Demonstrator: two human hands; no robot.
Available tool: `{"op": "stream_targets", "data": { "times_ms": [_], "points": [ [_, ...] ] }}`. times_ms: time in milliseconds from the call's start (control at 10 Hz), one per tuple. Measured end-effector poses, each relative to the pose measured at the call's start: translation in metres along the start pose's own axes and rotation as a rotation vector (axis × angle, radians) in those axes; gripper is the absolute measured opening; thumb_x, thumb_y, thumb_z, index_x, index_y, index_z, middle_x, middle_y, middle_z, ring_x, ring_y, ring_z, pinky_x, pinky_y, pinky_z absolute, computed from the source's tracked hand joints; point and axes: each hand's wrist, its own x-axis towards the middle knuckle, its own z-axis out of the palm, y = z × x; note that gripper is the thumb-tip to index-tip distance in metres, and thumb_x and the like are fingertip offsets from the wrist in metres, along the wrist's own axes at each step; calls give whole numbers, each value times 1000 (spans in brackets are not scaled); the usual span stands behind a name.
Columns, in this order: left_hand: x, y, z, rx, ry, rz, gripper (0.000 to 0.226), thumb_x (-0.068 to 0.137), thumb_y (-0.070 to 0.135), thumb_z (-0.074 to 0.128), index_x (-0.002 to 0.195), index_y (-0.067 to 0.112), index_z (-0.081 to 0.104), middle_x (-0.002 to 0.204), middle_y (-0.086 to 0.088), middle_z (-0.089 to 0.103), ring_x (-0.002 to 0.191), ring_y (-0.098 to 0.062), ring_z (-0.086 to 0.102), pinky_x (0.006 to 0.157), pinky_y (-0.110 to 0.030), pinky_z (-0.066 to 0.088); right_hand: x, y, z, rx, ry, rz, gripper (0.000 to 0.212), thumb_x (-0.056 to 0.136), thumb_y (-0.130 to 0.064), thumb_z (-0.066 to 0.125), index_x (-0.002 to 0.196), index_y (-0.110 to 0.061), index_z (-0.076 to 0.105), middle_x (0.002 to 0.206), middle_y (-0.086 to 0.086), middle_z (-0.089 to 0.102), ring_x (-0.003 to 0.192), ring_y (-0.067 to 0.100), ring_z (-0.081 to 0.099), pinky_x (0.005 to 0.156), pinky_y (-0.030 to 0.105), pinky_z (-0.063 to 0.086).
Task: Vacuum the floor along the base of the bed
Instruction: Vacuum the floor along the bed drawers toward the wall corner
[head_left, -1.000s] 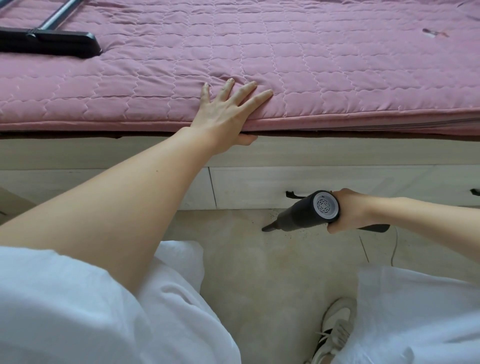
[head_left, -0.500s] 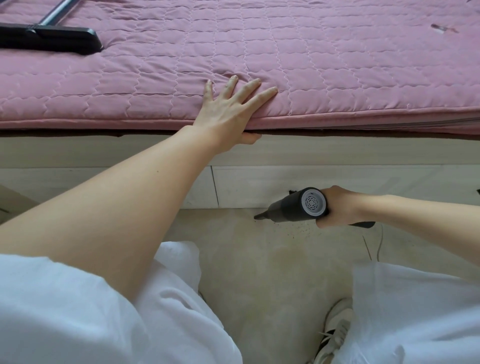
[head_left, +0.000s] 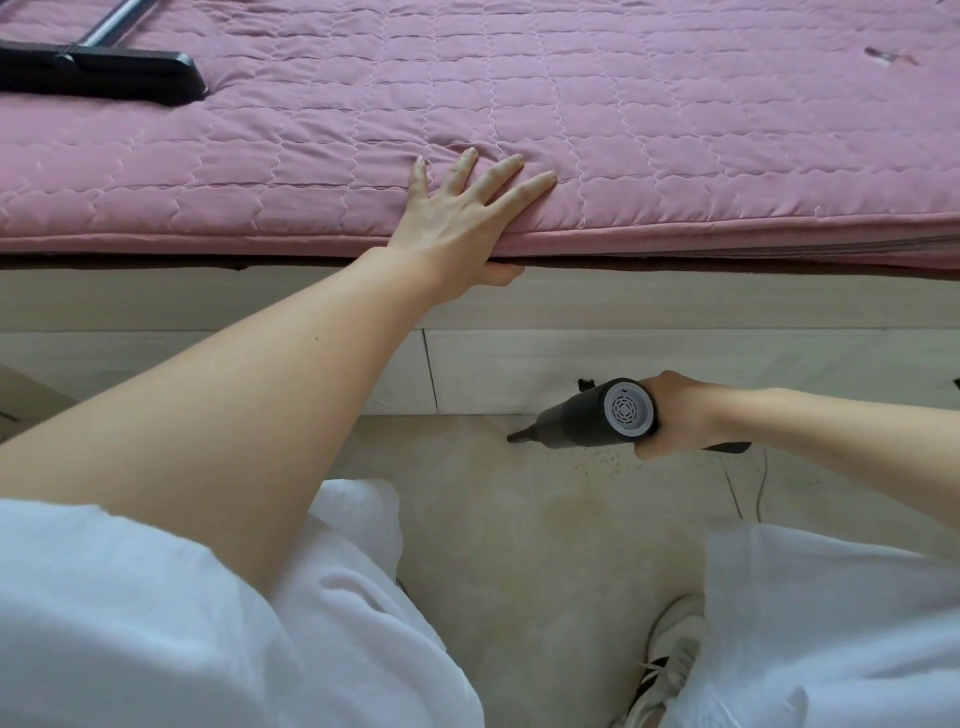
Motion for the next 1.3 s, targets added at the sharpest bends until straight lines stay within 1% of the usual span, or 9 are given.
{"op": "stream_targets", "data": {
  "times_ms": [200,300,400,600,700,800,900,1200,1300],
  "points": [
    [0,0,0,5,-1,-2,90,86,55,61,154,41,3,164,4,6,150,-33,5,112,-70,8,-11,8,-2,-12,-1,59,27,72,-20,71,79,-26,46,71,-10,53,57,2,47,40,7,32],
    [0,1,0,11,1,-8,91,85,56,62,154,41,3,164,4,6,150,-33,6,112,-70,9,-14,14,-2,-15,7,70,28,70,-20,71,74,-28,44,71,-8,54,55,2,46,42,10,33],
    [0,1,0,24,1,-13,92,85,56,62,154,42,2,164,4,6,150,-32,6,112,-70,9,-16,17,-2,-20,9,73,30,70,-19,71,70,-29,42,67,-11,50,54,1,45,40,7,31],
    [0,1,1,19,6,-11,92,85,56,62,153,42,2,164,4,7,150,-32,6,112,-70,9,-21,21,-5,-30,-7,79,32,69,-20,72,69,-29,42,68,-12,51,57,0,47,47,14,34],
    [0,1,1,19,8,-12,93,84,56,62,153,42,2,164,4,7,150,-32,6,112,-70,9,-22,22,-6,-28,-18,78,32,69,-20,73,70,-29,42,70,-12,52,59,0,48,49,14,34],
    [-1,1,1,19,7,-12,92,84,56,63,154,42,3,164,4,7,150,-32,6,113,-69,9,-23,23,-5,-34,-27,83,29,69,-18,71,69,-26,43,68,-11,51,57,1,47,47,13,33],
    [0,1,0,18,7,-12,92,85,56,62,153,42,2,164,4,7,150,-32,6,113,-69,9,-22,26,-2,-10,-14,88,27,68,-17,70,68,-25,44,67,-9,51,56,4,47,49,16,35],
    [0,1,0,15,2,-10,92,85,56,61,154,41,2,164,3,6,150,-32,6,112,-70,9,-15,14,5,20,-32,51,26,72,-16,68,69,-26,44,66,-10,49,56,3,45,48,14,34],
    [-1,1,0,11,4,-10,92,85,55,62,154,41,2,164,3,7,150,-32,6,112,-70,9,-9,10,7,12,-43,23,24,70,-18,68,70,-27,45,68,-10,51,63,10,50,53,19,37]
  ]
}}
